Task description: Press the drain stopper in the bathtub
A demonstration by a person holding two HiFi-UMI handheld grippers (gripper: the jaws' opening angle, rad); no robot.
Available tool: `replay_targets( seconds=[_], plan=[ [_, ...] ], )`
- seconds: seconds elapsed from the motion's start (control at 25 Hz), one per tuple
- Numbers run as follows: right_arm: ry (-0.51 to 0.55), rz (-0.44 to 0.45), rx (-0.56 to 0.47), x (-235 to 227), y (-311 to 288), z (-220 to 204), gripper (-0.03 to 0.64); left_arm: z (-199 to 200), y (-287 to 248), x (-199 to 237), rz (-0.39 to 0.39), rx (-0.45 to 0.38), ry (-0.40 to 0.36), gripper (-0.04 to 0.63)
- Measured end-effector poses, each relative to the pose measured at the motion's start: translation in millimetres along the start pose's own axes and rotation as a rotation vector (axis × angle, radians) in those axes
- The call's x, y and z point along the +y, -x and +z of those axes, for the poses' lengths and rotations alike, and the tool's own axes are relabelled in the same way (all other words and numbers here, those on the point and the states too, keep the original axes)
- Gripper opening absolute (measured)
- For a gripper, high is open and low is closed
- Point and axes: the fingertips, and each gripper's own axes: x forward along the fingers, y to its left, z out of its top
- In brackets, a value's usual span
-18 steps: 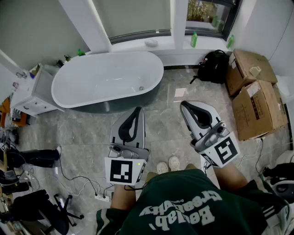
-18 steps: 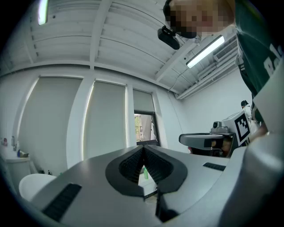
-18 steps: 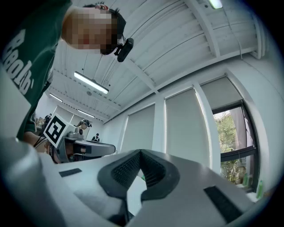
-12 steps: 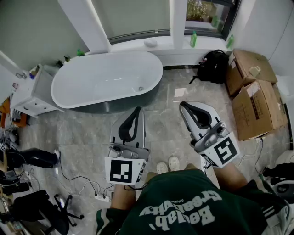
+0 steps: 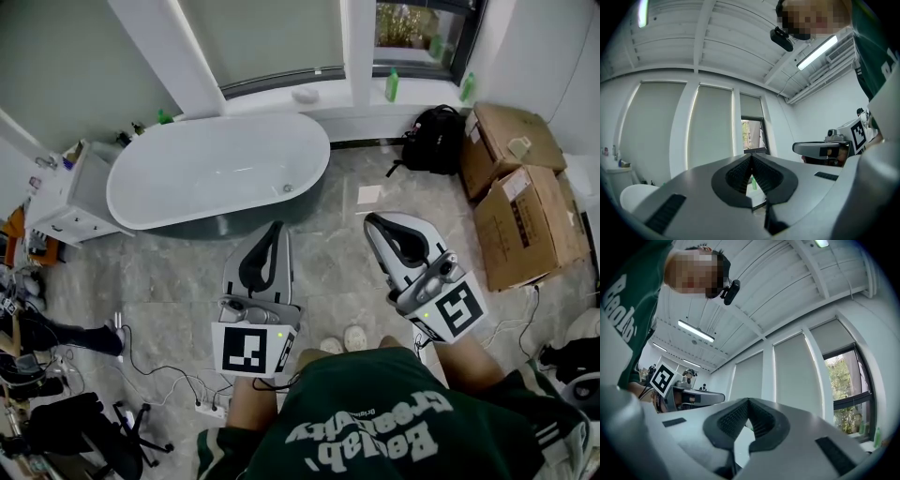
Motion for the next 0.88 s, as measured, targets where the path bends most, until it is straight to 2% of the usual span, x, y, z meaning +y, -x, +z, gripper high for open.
replay_targets(
  seconds=[0.24, 0.88],
  plan=[
    [0.008, 0.0, -0.016, -10.8, 15.2, 0.4, 0.014, 1.5, -7.8, -16.0, 0.003, -0.006, -0.015, 0.009],
    [-0.049, 0.012, -0.01, -17.3, 41.7, -9.6, 0.014, -5.7, -6.6, -43.1, 0.035, 0.013, 0.016, 0.009]
  ],
)
